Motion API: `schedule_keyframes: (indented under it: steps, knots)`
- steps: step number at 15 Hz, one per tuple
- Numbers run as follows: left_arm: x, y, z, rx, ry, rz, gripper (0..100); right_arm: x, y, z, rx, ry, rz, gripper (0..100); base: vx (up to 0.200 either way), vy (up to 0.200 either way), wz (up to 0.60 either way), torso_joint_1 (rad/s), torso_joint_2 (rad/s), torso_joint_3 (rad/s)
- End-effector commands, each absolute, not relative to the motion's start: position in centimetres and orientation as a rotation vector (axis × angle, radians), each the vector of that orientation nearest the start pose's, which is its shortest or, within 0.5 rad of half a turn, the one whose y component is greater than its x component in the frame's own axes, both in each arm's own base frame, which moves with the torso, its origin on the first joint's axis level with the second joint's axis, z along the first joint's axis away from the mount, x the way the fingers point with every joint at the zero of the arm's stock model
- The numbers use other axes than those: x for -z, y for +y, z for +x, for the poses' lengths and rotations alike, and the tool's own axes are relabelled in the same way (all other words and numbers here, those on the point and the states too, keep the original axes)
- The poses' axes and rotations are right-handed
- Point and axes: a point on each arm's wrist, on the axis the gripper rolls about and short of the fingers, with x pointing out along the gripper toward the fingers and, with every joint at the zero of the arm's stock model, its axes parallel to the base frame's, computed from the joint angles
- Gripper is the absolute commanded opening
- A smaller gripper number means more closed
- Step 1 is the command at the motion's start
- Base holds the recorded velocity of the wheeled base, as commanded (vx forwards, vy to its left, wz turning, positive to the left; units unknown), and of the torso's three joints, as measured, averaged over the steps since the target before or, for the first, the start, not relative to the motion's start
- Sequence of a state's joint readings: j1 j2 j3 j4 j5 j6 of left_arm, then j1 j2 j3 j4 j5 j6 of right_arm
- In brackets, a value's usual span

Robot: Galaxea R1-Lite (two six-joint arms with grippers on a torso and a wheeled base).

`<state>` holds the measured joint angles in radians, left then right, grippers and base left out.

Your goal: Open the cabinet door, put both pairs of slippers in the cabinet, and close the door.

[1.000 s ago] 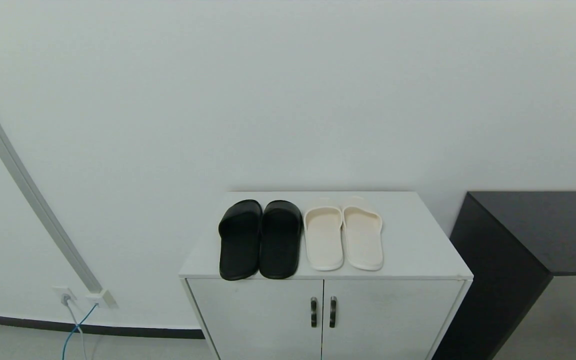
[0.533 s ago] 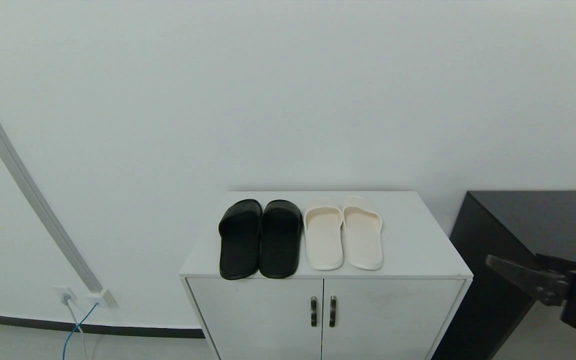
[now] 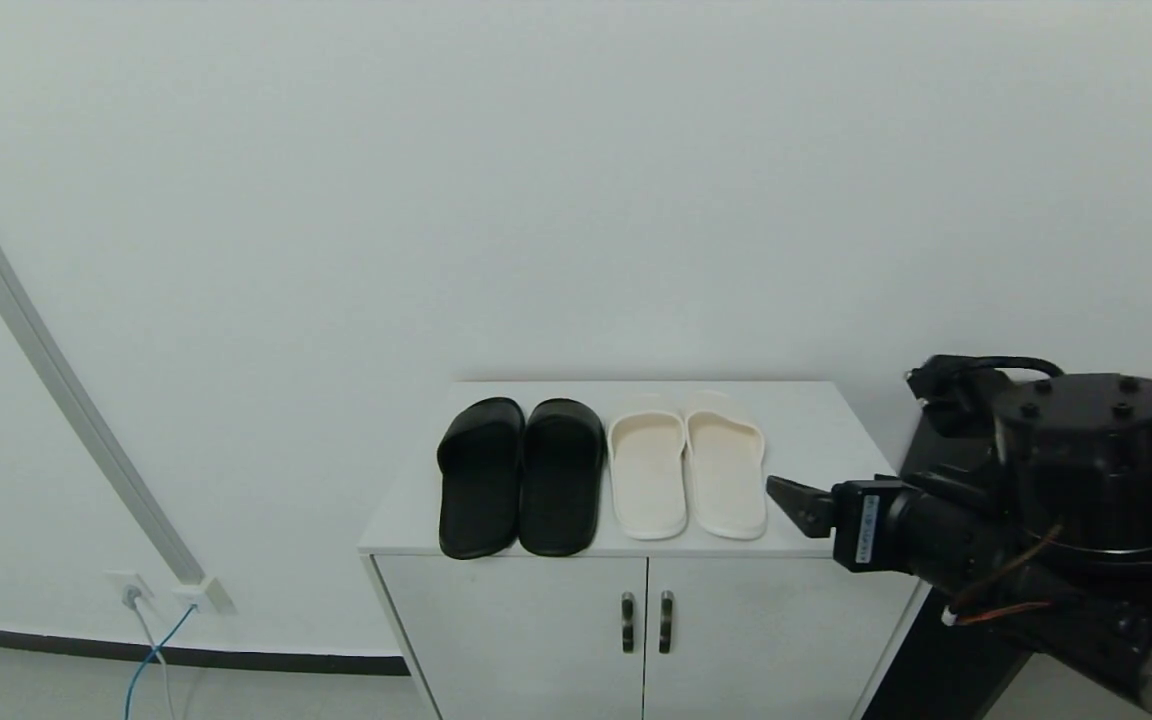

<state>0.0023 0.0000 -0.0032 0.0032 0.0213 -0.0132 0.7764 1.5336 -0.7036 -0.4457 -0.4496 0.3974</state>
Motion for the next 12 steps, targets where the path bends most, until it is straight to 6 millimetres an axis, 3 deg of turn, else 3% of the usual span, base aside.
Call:
schedule_keyframes:
  steps: [1, 5, 12]
  knots:
    - [-7.6, 0.0, -2.3, -0.025, 0.0, -0.014, 0, -17.3, 19.4, 20.3, -0.266, 0.406, 0.141, 100, 0.0, 0.0, 0.0, 0.0, 0.0, 0.0]
    - [-7.6, 0.0, -2.3, -0.025, 0.003, -0.014, 0, -15.4, 23.5, 24.2, -0.2, 0.409, 0.107, 100, 0.0, 0.0, 0.0, 0.0, 0.0, 0.0]
    - [-7.6, 0.0, -2.3, -0.025, 0.001, -0.014, 0, -12.3, 27.7, 28.9, -0.104, 0.337, 0.088, 100, 0.0, 0.0, 0.0, 0.0, 0.0, 0.0]
